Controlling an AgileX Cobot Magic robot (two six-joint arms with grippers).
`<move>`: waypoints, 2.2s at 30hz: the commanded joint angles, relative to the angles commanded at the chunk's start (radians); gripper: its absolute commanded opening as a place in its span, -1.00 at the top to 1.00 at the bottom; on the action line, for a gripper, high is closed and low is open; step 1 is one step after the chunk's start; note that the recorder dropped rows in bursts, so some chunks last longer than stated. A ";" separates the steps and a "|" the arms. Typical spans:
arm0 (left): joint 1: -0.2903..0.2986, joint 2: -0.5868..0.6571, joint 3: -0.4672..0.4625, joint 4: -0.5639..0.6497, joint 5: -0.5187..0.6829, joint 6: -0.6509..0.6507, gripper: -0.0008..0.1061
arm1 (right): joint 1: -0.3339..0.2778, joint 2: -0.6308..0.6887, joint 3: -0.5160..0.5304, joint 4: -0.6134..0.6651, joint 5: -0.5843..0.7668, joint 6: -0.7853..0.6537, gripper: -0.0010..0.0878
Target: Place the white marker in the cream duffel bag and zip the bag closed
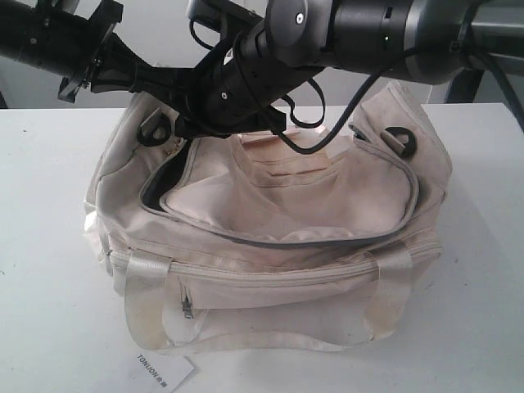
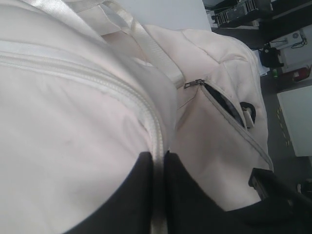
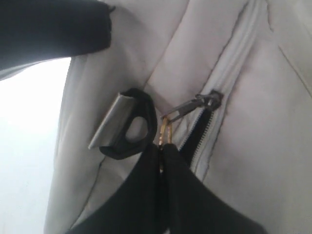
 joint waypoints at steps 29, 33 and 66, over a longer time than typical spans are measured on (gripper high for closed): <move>0.000 0.000 0.000 0.003 -0.032 -0.002 0.99 | 0.031 -0.003 0.000 0.113 0.194 -0.044 0.98; 0.000 0.000 0.000 0.003 -0.037 -0.002 0.99 | 0.031 -0.003 0.000 0.113 0.192 -0.079 0.98; 0.000 0.000 0.000 0.003 -0.020 -0.002 0.99 | 0.001 0.102 0.000 -0.018 -0.095 0.194 0.22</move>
